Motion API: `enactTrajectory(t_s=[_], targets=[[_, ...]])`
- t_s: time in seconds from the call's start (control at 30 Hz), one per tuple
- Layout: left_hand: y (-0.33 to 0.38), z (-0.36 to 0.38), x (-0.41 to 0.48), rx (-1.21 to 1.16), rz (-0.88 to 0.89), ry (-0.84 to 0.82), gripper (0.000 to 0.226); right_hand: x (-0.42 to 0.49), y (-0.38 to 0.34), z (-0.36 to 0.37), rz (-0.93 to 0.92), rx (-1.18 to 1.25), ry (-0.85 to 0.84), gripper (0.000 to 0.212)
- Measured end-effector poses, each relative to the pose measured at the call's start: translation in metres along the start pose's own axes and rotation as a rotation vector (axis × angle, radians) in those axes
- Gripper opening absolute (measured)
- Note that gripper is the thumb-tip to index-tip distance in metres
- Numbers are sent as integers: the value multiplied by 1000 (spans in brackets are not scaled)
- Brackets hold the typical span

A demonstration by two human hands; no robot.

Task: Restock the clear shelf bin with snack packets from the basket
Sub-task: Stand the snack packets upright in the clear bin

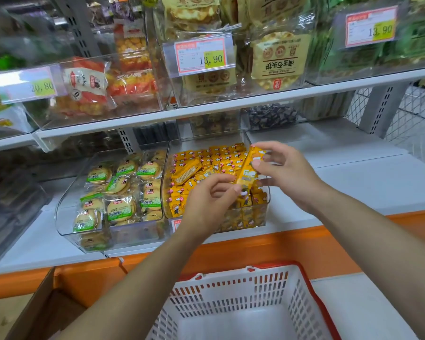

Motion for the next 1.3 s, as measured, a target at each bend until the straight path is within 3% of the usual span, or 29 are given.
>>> enactTrajectory(t_s=[0.07,0.17,0.33,0.43,0.57,0.73,1.0,1.17,1.3], targets=[[-2,-7,16,186,-32,-15,14,1,-2,-11,-87,-193,116,31],[-6,-7,42,639,-45,-120,13,0,2,-17,-124,-386,154,29],[-26,5,67,896,-96,-247,23,1,13,-18,-88,-516,90,31],[-35,5,73,871,-103,-231,23,2,15,-17,-71,-586,4,34],[-34,4,78,771,-114,-249,5,1,14,-17,-88,-596,-33,37],[-37,3,78,659,-84,-229,19,-3,18,-8,-122,-569,-85,40],[-47,1,80,321,12,-150,23,4,27,10,-174,-988,-148,37],[-47,4,81,452,41,-207,17,7,37,13,-87,-1185,-175,33],[-48,4,81,375,42,-174,17,8,44,15,-64,-1299,-222,25]])
Point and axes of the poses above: each hand's wrist, its own x-axis towards the middle knuckle, its own z-axis out of the palm, y = z × x, the point moved 3 cm from there along x, towards the middle knuckle, and after that the axes turned 11 degrees about -y, right-handed, at the moved point
